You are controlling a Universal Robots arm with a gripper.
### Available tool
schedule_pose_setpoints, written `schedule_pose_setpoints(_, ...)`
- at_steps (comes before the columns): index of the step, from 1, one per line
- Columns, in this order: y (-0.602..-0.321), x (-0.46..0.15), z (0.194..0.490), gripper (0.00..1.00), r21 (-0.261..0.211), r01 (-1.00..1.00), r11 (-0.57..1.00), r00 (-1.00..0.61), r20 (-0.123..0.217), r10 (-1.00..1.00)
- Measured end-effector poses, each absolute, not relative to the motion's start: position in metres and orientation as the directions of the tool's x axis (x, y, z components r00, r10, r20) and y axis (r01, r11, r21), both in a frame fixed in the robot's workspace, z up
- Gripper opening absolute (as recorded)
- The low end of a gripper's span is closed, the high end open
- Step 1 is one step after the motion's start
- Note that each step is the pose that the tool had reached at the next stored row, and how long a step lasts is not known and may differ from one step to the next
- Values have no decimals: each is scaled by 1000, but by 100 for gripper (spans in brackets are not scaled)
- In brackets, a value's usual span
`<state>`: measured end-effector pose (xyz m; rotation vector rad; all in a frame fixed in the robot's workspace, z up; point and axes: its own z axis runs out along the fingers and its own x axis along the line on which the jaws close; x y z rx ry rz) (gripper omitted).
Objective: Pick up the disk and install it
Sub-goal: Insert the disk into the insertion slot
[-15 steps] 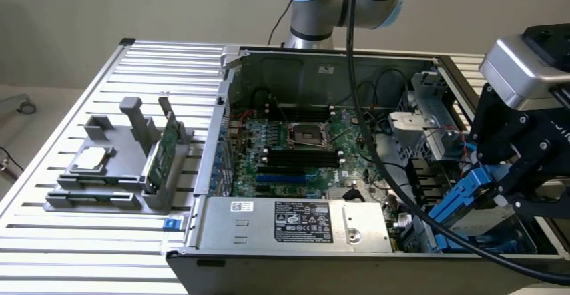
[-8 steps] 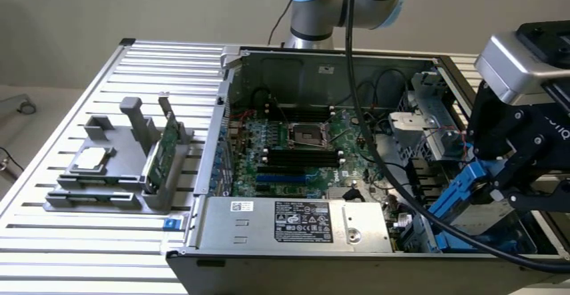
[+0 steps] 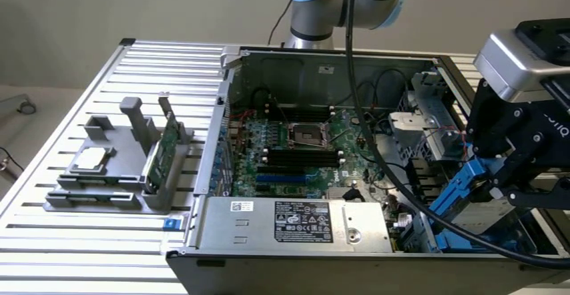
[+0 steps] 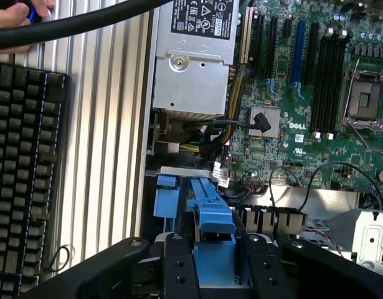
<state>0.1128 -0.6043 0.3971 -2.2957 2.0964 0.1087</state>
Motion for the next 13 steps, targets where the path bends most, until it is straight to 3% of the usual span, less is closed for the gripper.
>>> schedule_pose_setpoints(5, -604, 114, 396, 34, 24, -995, -93, 91, -75, -993)
schedule_pose_setpoints(6, -604, 114, 396, 42, 24, -995, -93, 91, -75, -993)
schedule_pose_setpoints(7, -604, 114, 396, 42, 24, -995, -93, 91, -75, -993)
schedule_pose_setpoints(8, -604, 114, 396, 51, 24, -995, -93, 91, -75, -993)
schedule_pose_setpoints(13, -604, 115, 396, 51, 24, -995, -93, 91, -78, -993)
